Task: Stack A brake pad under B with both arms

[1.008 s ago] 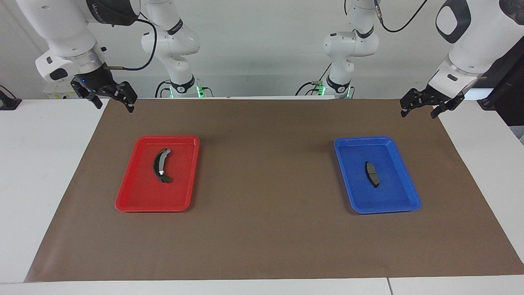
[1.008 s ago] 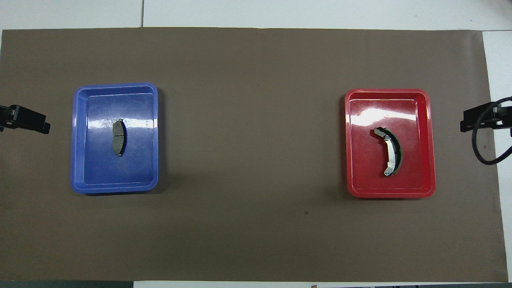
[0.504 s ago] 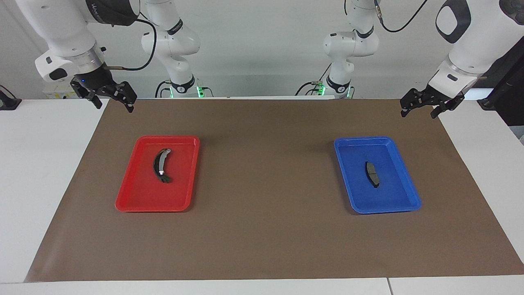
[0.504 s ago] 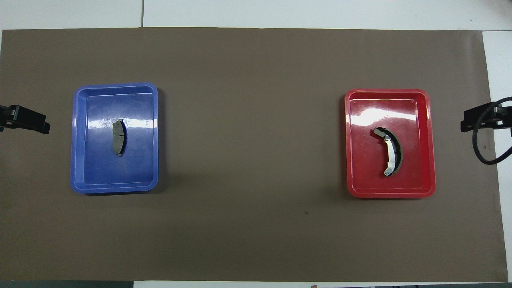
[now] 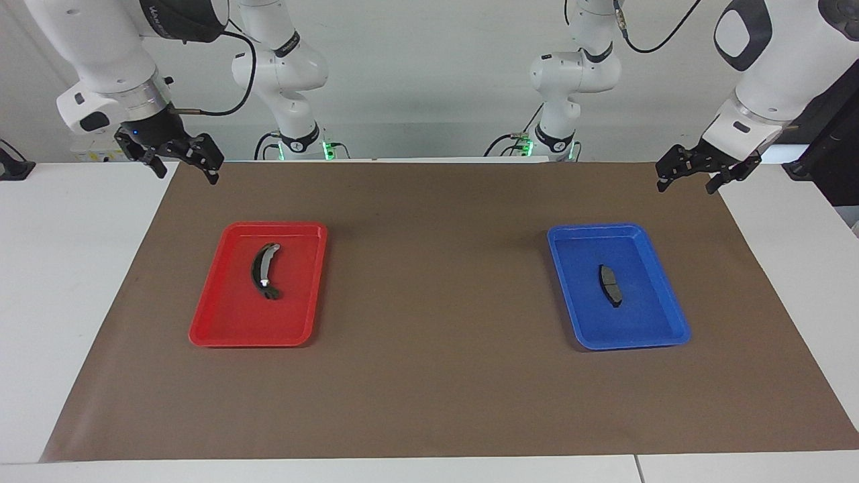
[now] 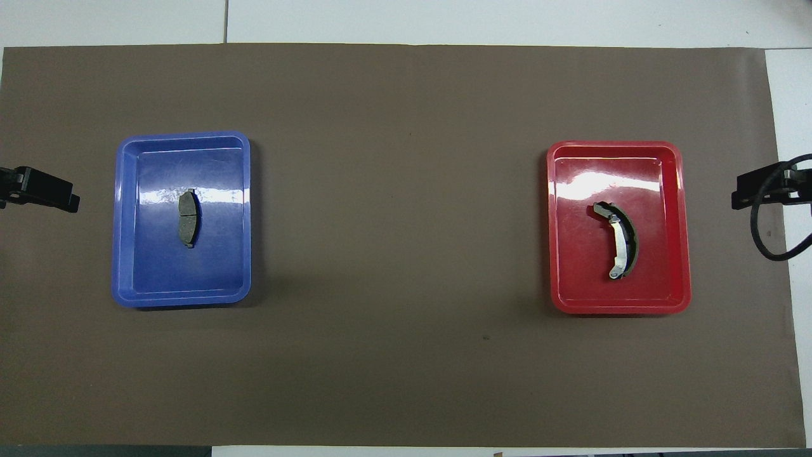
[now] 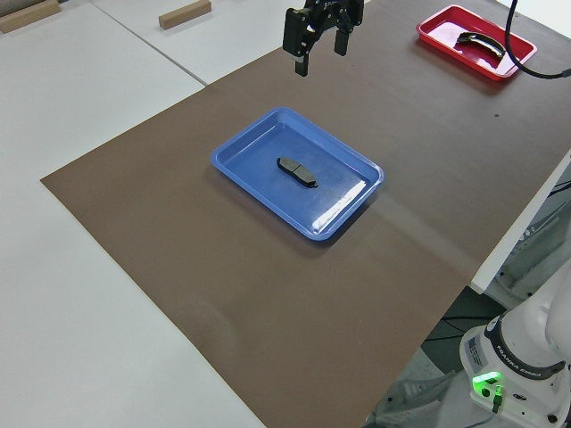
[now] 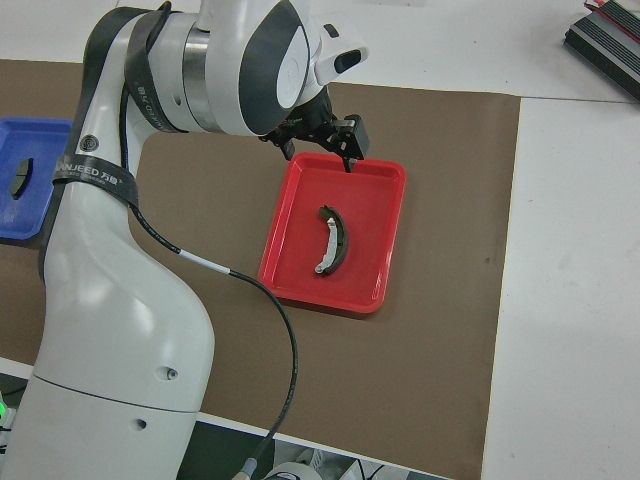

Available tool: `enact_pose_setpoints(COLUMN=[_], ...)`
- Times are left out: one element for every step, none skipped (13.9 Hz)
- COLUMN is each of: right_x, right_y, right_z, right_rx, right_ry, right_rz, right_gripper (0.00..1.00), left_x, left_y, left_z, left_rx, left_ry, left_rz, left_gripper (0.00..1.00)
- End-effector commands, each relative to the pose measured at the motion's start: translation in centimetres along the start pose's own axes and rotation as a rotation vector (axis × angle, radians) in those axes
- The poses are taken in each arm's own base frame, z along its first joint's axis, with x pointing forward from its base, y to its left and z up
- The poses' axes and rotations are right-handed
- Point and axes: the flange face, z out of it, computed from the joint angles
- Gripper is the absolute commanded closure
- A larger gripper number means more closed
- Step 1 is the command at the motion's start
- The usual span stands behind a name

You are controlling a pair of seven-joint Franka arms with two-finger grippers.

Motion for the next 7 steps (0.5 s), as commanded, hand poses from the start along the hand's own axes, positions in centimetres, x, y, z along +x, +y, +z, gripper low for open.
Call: enact_pose_setpoints(right_x=[-0.18,-0.15,-0.15,-0.14,-0.13,-0.12,-0.12], right_y=[0.03,-0.15,-0.24,-0.24,-0.16,-0.08,0.00], right_z=[-0.16,-0.09,-0.09,-0.11,-0.10,-0.03,0.05], right_rx=[0.004,0.003,0.003,0.003,0.003,0.003,0.003], right_ry=[0.005,0.004,0.004,0.006,0.005,0.004,0.002], right_rz=[-0.017,-0.019,-0.020,-0.017,-0.016,-0.018,-0.018], right_gripper=[0.00,0.00,0.00,0.00,0.00,0.00,0.00], left_x=[-0.35,-0.35,-0.35,-0.35,-0.35,-0.35,-0.35], left_y=[0.05,0.05,0.05,0.05,0.05,0.05,0.05], left_z=[0.04,0.04,0.04,0.04,0.04,0.04,0.04], left_rx=[-0.016,-0.016,-0.016,-0.016,-0.016,-0.016,-0.016], left_ry=[-0.006,-0.006,-0.006,-0.006,-0.006,-0.006,-0.006], left_rz=[0.010,0.010,0.010,0.010,0.010,0.010,0.010], left_gripper=[0.00,0.00,0.00,0.00,0.00,0.00,0.00])
